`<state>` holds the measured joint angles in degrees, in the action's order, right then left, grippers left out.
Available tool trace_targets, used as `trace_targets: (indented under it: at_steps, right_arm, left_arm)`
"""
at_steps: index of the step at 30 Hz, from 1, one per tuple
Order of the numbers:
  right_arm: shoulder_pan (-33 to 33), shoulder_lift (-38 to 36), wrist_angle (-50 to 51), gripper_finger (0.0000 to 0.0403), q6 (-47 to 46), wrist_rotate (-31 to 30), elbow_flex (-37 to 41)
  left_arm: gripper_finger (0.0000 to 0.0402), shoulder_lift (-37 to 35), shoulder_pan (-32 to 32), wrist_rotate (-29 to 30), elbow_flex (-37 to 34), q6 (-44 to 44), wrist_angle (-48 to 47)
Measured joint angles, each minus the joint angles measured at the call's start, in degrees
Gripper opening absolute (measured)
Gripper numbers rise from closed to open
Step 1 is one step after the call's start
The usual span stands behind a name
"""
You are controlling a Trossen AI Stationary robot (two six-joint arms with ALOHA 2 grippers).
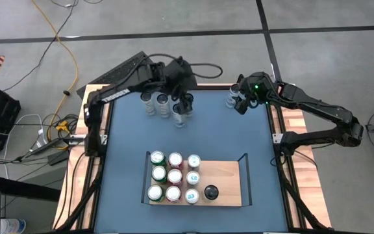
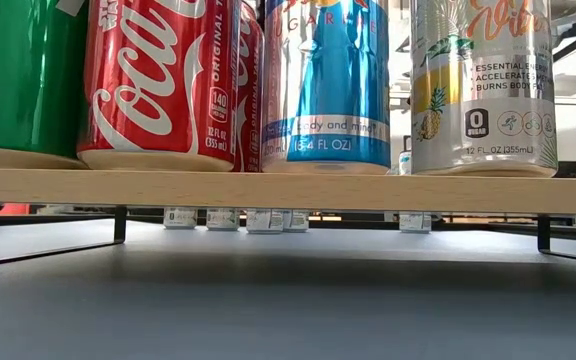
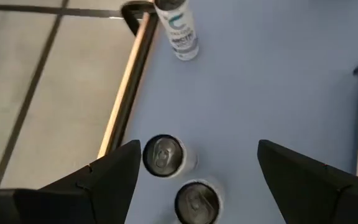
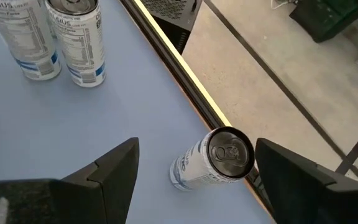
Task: Place canned beverage on shelf
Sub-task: Put the bottom left white-blue soda can on the shelf
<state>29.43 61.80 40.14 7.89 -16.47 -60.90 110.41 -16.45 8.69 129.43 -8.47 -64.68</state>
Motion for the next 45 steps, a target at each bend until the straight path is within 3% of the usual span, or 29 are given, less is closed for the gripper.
trace_targets:
  at_steps: [7, 13, 24, 33, 40, 45]
  right_arm:
    - [1.23, 0.02, -0.97, 0.0306, 1.21, 0.06, 0.0]
    - [3.56, 0.06, -2.03, 0.0306, 0.79, 0.05, 0.0]
    - [7.99, 0.44, -5.07, 0.0306, -2.27, 0.07, 0.0]
    - [10.44, 0.44, -5.27, 0.0306, -4.93, 0.07, 0.0]
    - [10.51, 0.44, -5.6, 0.0306, -4.93, 0.07, 0.0]
    - [10.51, 0.44, -5.87, 0.0306, -4.93, 0.07, 0.0]
  left_arm:
    - [0.0309, -1.27, -4.06, -10.48, -10.87, -8.93, 5.52]
    - [0.0309, -1.38, -6.14, -14.45, -18.56, -15.18, 7.11]
    - [0.0308, -1.44, -10.08, -21.07, -24.13, -22.57, 6.37]
    - [0.029, -4.34, -10.87, -21.7, -28.37, -25.34, 6.07]
    - [0.0288, -10.48, -12.84, -18.7, -28.38, -21.94, 5.32]
    - [0.0288, -13.51, -14.91, -20.19, -28.41, -21.63, 4.08]
